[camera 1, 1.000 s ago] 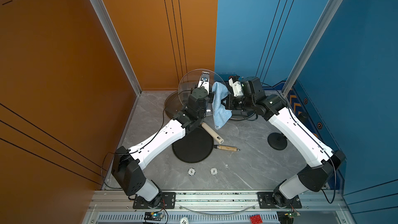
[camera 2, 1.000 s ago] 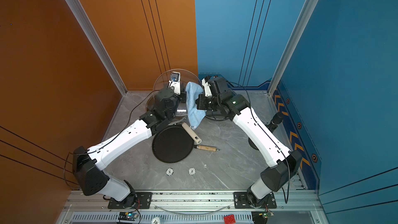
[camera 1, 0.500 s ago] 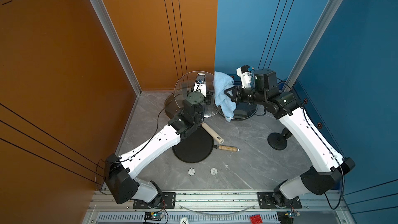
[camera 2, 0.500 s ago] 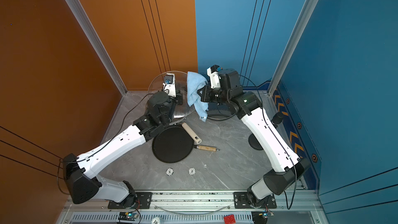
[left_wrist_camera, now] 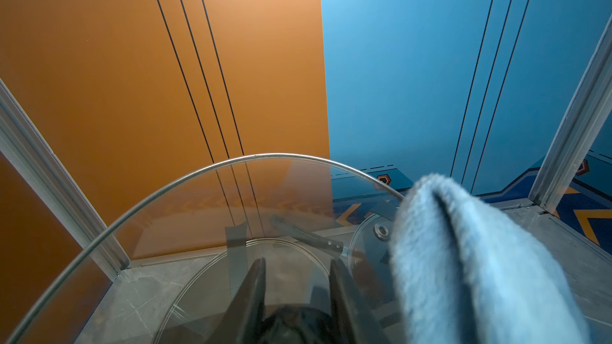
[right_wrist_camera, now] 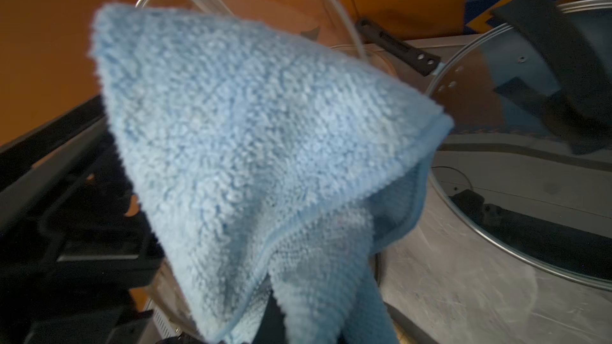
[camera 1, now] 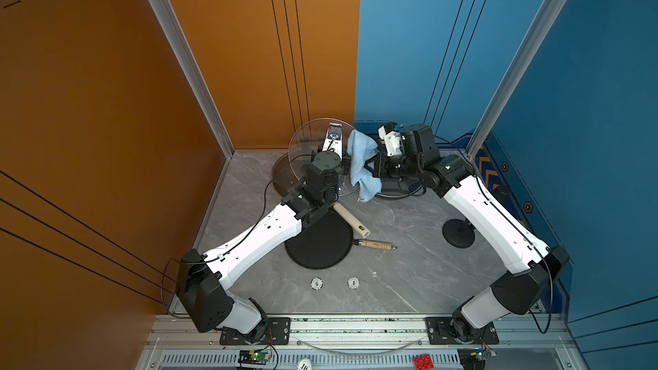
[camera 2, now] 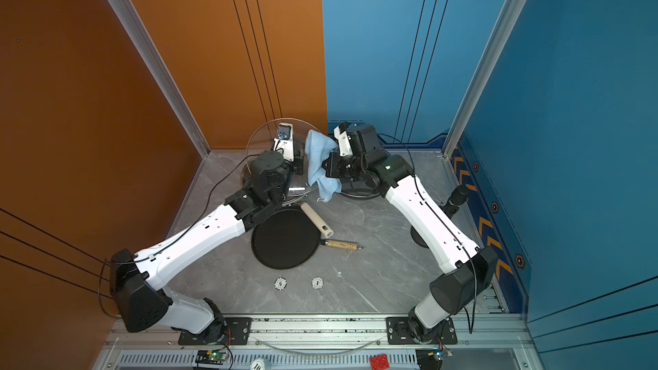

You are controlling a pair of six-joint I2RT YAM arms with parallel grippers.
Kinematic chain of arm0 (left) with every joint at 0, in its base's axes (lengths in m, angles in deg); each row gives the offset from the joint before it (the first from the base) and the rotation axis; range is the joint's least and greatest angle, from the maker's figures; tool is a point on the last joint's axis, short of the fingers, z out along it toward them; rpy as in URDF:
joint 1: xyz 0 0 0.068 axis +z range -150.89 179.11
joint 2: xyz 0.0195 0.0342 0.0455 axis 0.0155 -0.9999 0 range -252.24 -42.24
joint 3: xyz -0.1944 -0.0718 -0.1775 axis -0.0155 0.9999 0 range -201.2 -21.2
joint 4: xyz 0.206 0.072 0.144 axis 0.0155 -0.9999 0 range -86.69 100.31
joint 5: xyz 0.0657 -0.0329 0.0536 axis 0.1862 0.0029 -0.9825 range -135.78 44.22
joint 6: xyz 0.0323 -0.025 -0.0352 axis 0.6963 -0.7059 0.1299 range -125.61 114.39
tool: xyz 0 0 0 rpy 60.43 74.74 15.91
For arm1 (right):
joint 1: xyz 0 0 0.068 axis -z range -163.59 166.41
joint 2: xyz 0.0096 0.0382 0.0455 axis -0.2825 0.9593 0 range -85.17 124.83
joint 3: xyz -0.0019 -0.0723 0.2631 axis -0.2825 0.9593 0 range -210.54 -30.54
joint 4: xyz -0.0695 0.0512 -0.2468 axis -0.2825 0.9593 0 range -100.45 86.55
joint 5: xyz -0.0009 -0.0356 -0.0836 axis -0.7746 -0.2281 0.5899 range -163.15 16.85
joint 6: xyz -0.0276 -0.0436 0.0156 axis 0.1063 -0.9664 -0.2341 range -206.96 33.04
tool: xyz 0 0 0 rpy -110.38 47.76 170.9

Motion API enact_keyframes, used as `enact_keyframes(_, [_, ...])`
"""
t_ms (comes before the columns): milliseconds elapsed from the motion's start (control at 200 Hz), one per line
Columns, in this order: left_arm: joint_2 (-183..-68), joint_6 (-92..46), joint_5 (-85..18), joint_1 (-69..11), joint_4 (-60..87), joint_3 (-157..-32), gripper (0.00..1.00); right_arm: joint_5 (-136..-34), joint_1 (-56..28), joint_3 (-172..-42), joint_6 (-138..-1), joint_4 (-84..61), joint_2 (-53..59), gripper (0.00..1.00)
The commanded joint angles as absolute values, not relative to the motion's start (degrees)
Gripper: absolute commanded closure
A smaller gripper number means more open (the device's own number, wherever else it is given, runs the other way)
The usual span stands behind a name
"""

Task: Wipe the pot lid with a cloth
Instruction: Wipe the pot lid, then place the pot lid on the cooking pot.

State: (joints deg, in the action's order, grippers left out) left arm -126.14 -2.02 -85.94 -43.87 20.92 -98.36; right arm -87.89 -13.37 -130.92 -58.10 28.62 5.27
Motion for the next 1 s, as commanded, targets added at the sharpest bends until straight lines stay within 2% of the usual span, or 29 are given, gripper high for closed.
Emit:
enact_keyframes(0, [-121.66, -2.44, -89.29, -43.44, 27.65, -97.79, 0.67, -78.73, -9.68, -130.64, -59.84, 34.19, 5.56, 1.0])
enact_keyframes(200, [-118.92, -2.82, -90.98, -43.46, 25.45, -95.28, 0.67, -77.8, -5.16, -131.17, -59.92, 34.2, 3.68, 1.0])
enact_keyframes(315, [-117.69, -4.36, -91.27, -43.27, 24.27, -93.85, 0.67, -82.44, -4.73, -132.83, -59.19, 32.98, 2.87, 1.0])
enact_keyframes(445, [-118.48, -5.3, -90.83, -43.14, 24.11, -94.06, 0.67, -89.51, -8.77, -132.4, -58.7, 27.54, 1.55, 1.0])
enact_keyframes(611, [-118.21, -8.44, -90.06, -41.98, 20.97, -93.67, 0.67, -87.76, -12.41, -131.74, -57.69, 25.26, 0.64, 1.0])
enact_keyframes(736, [-116.52, -13.54, -90.12, -40.4, 20.68, -90.82, 0.68, -93.93, -13.18, -129.91, -54.3, 20.11, 0.76, 0.99])
enact_keyframes(906, [-116.5, -19.36, -90.55, -39.03, 20.59, -90.04, 0.68, -104.88, -18.4, -130.47, -49.65, 11.95, 5.84, 0.99])
enact_keyframes(996, [-116.4, -25.4, -89.71, -36.95, 20.68, -90.15, 0.68, -105.32, -20.87, -134.92, -52.27, 16.71, 9.82, 0.99])
